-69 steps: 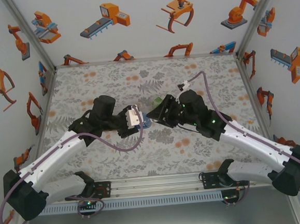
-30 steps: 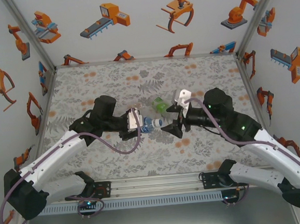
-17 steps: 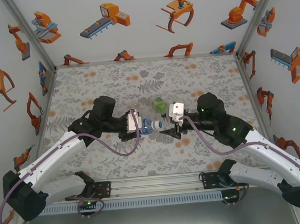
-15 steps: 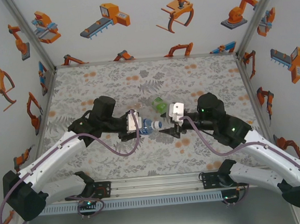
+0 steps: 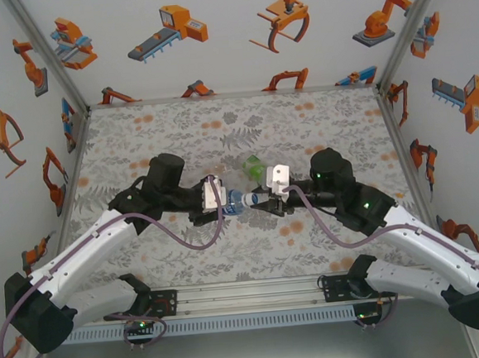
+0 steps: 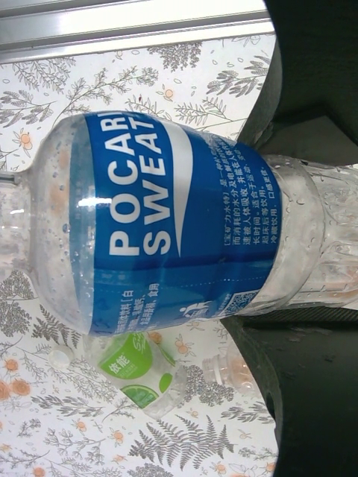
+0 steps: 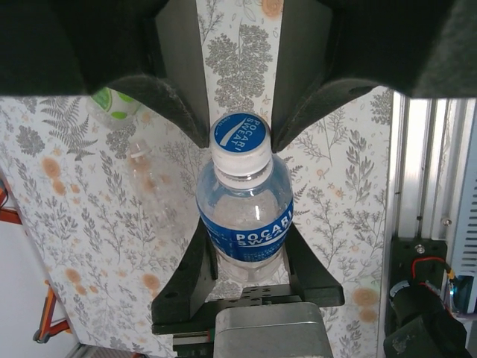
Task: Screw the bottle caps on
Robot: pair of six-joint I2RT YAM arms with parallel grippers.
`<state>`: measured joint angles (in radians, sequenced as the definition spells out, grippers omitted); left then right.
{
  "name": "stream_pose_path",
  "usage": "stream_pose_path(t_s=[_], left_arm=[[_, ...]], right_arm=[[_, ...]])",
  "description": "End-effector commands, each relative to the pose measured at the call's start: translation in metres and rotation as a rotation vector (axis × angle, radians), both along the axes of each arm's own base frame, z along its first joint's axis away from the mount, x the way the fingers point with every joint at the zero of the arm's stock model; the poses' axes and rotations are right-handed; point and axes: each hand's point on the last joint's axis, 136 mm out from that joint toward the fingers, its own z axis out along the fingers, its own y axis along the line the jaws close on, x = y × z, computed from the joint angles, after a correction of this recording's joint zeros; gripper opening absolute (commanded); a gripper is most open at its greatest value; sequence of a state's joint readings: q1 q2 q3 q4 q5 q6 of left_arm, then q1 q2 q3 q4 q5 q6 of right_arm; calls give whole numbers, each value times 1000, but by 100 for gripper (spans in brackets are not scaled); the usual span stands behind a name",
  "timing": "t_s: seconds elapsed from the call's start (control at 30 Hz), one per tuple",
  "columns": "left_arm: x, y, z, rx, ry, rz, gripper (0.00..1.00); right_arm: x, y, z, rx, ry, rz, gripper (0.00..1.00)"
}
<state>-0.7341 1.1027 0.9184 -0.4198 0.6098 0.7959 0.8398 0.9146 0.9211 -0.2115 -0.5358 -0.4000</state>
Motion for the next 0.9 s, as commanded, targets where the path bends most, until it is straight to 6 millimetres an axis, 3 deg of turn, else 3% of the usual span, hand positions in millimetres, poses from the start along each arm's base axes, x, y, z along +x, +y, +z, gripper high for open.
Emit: stream_pose_path(t_s=[0.0, 0.13, 0.23, 0.33, 0.43, 0.57, 0.63, 0.73, 0.87], left_arm=[[-7, -3, 12, -30, -19, -47, 0], [-7, -3, 13, -34, -19, -45, 0], [-4, -4, 14, -39, -19, -33, 0], [0, -5, 15, -44, -22, -14, 0], [2, -6, 14, -42, -22, -8, 0], [4, -6, 12, -39, -20, 1, 0], [5, -7, 12, -40, -19, 3, 0], [6, -8, 12, -41, -20, 1, 0], [7, -9, 10, -36, -12, 2, 0]], right_arm=[[1, 2, 3, 23, 16, -2, 30], [5, 3, 0, 45, 129, -47, 19], [19, 3, -3, 109, 314, -158, 10], [44, -1, -7, 205, 608, -368, 1], [62, -5, -23, 278, 955, -570, 0], [67, -15, -57, 355, 1446, -844, 0], [66, -13, -65, 405, 1594, -878, 0], [66, -7, -67, 436, 1650, -851, 0], [70, -14, -60, 446, 1573, -862, 16]])
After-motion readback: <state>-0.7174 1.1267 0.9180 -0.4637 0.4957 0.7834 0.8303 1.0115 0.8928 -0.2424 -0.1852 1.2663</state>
